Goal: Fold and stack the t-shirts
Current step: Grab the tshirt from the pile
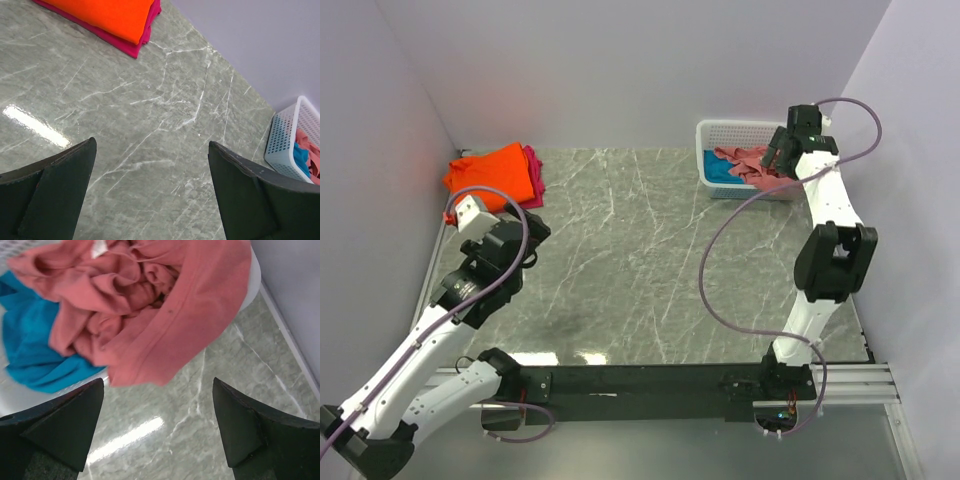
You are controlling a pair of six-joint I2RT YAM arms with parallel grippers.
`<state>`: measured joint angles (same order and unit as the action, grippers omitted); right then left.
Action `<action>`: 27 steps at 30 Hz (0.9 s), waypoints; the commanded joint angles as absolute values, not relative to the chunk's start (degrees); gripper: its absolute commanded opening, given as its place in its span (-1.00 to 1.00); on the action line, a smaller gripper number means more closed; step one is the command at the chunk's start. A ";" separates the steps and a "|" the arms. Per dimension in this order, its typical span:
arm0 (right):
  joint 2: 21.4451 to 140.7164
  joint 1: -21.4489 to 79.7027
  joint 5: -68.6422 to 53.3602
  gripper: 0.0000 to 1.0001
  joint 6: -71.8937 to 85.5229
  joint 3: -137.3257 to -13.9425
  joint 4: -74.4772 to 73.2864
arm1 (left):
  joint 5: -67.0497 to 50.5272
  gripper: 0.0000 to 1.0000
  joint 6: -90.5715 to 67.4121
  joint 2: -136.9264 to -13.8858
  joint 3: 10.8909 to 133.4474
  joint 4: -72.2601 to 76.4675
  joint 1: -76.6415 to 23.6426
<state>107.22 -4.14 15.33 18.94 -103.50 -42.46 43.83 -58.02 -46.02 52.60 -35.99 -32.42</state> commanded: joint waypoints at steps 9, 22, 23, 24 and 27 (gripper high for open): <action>117.43 -5.62 12.75 0.55 17.05 -113.47 -46.07 | 46.05 0.99 -60.29 -42.98 52.12 -39.46 -32.17; 110.75 -6.68 2.30 -1.00 17.93 -107.59 -41.05 | 47.46 0.99 -61.00 -42.63 52.38 -40.87 -32.17; 109.70 -6.68 1.59 -1.00 17.84 -106.27 -40.26 | 47.37 0.99 -61.00 -42.45 52.30 -40.96 -32.17; 107.34 -6.77 0.89 -1.00 17.58 -105.30 -38.17 | 47.37 0.99 -60.91 -42.28 52.29 -40.70 -32.17; 100.76 -6.68 -1.84 -1.00 17.75 -101.61 -32.64 | 47.29 0.99 -60.56 -41.84 52.21 -39.90 -32.08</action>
<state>110.96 -6.44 2.87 18.11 -103.55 -41.08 46.00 -60.71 -42.92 52.36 -40.99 -32.40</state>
